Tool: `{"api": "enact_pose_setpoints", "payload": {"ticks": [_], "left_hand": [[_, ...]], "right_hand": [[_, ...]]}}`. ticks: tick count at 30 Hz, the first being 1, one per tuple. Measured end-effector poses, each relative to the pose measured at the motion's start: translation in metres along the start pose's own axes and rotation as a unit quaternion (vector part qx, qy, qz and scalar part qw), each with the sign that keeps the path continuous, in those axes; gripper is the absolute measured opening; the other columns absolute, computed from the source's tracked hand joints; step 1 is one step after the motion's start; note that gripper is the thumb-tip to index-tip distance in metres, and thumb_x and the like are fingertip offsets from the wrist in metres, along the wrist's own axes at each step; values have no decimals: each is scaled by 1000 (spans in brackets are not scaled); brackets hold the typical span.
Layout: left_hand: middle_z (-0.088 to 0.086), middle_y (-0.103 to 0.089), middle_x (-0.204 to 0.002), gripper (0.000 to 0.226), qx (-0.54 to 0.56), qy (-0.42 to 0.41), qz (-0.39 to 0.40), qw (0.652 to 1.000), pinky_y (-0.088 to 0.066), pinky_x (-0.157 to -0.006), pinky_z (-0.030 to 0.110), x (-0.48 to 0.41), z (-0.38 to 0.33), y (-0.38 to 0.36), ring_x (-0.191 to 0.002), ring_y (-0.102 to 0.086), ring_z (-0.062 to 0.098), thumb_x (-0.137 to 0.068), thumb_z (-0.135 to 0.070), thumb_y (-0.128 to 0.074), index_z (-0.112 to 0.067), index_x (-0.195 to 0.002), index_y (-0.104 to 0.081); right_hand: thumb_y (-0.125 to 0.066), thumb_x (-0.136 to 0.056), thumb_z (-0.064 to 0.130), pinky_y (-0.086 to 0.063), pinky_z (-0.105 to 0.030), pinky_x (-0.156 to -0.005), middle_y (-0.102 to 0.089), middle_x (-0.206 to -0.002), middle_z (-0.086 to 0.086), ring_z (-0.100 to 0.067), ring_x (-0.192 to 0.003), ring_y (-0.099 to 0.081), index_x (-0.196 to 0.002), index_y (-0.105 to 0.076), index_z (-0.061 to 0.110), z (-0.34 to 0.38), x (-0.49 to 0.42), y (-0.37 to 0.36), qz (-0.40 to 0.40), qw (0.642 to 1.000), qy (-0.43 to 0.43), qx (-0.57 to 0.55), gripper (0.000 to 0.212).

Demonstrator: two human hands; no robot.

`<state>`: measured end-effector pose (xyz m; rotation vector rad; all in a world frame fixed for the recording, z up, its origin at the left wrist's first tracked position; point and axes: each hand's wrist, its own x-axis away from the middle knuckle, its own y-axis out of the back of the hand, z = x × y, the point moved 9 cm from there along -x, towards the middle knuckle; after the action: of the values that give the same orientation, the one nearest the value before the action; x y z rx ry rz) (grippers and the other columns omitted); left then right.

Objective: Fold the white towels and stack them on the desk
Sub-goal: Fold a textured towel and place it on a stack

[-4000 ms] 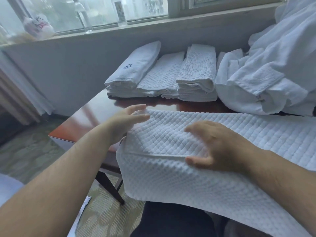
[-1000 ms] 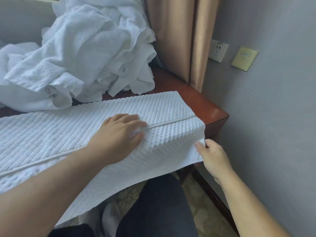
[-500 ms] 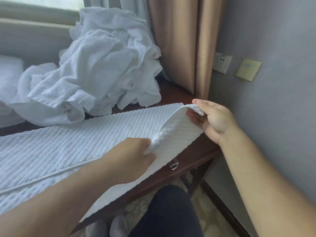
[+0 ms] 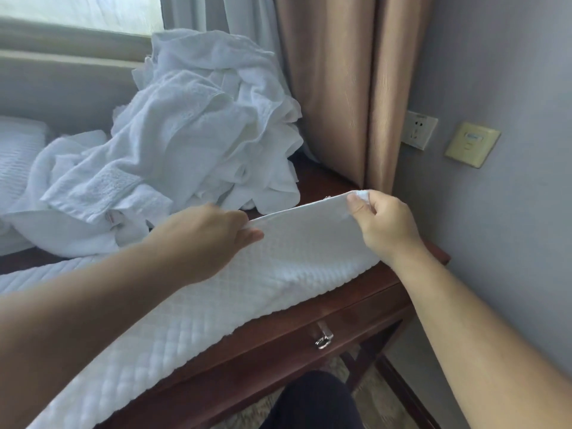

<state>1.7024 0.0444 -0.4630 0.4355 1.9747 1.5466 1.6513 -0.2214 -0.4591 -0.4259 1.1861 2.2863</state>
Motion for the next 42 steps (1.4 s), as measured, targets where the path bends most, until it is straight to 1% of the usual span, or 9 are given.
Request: {"api": "enact_pose_setpoints", "payload": {"ticks": [5, 11, 14, 19, 22, 26, 34, 38, 42], "left_hand": [[-9, -43, -63, 45, -136, -86, -1, 987, -24, -44, 23, -43, 6, -5, -49, -39, 5, -97, -65, -28, -27, -75, -38], [-13, -39, -67, 45, -170, -96, 89, 977, -36, -56, 32, -69, 16, -54, -62, -44, 15, -96, -69, -31, -28, -105, -49], [-13, -48, -78, 48, -131, -48, 98, 985, -40, -59, 33, -61, 38, -73, -74, -53, 18, -94, -72, -33, -33, -120, -42], [-13, -54, -104, 49, -22, 50, 59, 997, -47, -69, 34, -6, 101, -51, -91, -57, 16, -85, -76, -35, -52, -127, -29], [-10, -58, -122, 58, -7, 103, 61, 993, -50, -85, 38, 50, 136, -27, -111, -57, 20, -79, -81, -38, -56, -129, -27], [-15, -54, -115, 73, 48, 169, 82, 981, -40, -83, 28, 114, 178, 0, -102, -56, 10, -70, -86, -45, -54, -135, -33], [-20, -61, -74, 58, 9, 328, 159, 931, -44, -65, 27, 257, 302, 59, -66, -55, -2, -61, -87, -59, -34, -87, -62], [-17, -44, -57, 52, 47, 338, 188, 921, -30, -53, 23, 302, 323, 73, -52, -38, 3, -78, -66, -72, -20, -70, -50], [-16, -52, -63, 28, 47, 317, 171, 932, -34, -53, 20, 307, 318, 80, -57, -44, 2, -89, -36, -69, -34, -70, -48]], "right_hand": [[-60, -100, 35, -28, -20, -40, -35, -42, 6, -9, -43, -39, -55, -36, 16, -17, -31, -17, -12, 998, -56, -19, 54], [-62, -95, 38, -28, -29, -49, -45, -57, 1, -17, -51, -44, -61, -44, 17, -45, -50, -48, 55, 983, -142, 106, 44], [-66, -92, 45, -43, -32, -63, -62, -85, 2, -19, -76, -60, -87, -61, 22, -54, -37, -61, 86, 962, -167, 196, 25], [-69, -90, 39, -30, -36, -80, -48, -95, 5, -21, -95, -47, -99, -63, 24, 15, -21, -67, -15, 969, 9, 246, 18], [-64, -93, 37, -36, -34, -80, -57, -98, 2, -18, -95, -48, -98, -68, 21, 72, 3, -110, 69, 982, 81, 159, 18], [-62, -93, 39, -44, -35, -92, -59, -102, 5, -16, -99, -51, -103, -69, 21, 170, 57, -167, 205, 958, 194, 48, 22], [-55, -98, 45, -38, -28, -104, -53, -115, 12, -10, -117, -44, -116, -63, 30, 318, 140, -247, 345, 879, 325, -50, 25], [-56, -96, 46, -36, -24, -99, -53, -113, 15, -9, -118, -44, -115, -64, 32, 346, 157, -269, 369, 855, 363, -41, 24], [-61, -93, 42, -44, -26, -94, -53, -99, 22, -3, -103, -48, -100, -66, 33, 360, 153, -274, 362, 860, 352, -72, 13]]}}
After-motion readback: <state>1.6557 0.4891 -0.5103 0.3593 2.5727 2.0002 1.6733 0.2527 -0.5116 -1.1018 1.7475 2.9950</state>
